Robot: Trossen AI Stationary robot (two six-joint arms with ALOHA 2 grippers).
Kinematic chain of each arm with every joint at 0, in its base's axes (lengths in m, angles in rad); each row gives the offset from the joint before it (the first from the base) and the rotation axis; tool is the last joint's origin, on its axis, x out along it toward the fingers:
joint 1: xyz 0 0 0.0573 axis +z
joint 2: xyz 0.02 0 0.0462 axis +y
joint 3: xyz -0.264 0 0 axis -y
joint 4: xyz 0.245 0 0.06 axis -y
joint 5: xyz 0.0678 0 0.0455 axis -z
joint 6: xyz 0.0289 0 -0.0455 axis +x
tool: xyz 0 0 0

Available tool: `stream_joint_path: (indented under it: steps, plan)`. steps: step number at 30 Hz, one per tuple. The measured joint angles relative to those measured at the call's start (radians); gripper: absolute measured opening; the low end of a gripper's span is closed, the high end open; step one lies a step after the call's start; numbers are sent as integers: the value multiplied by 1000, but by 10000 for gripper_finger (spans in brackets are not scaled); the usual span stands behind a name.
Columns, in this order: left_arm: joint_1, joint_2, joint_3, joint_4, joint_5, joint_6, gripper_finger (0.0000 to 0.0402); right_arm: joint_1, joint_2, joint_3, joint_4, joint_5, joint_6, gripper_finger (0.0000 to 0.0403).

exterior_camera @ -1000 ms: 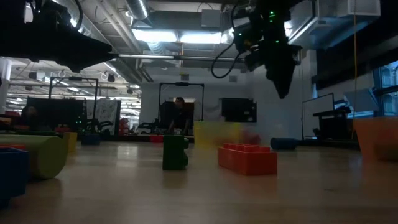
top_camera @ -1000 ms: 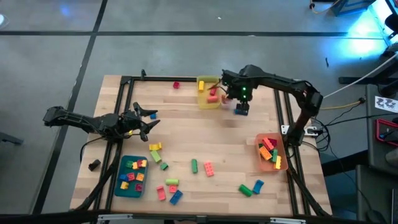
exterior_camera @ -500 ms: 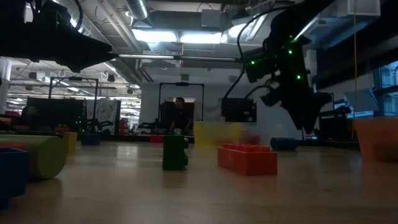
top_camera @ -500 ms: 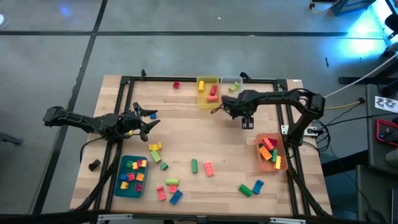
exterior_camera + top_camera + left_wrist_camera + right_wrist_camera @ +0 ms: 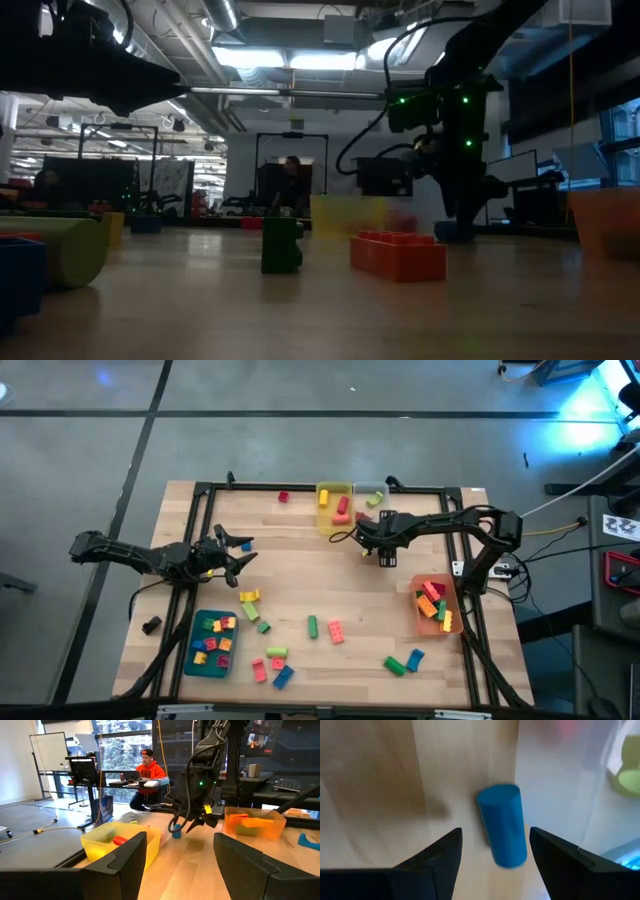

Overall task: Sort blocks by size
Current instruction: Put the blue cylindrical block into the yellow bin

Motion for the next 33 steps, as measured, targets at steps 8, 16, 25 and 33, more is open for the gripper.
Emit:
stream_joint_path:
  steps: [8,16,25,33]
  plan:
    - [0,0,0,0,0,0,214,-2,0,-62,61,-35,-34,234]
    - [0,0,0,0,0,0,214,7,-2,-73,61,-81,-24,232]
    - [0,0,0,0,0,0,214,4,-3,-73,55,-162,-22,131]
    - [0,0,0,0,0,-1,214,7,5,0,15,-302,7,131]
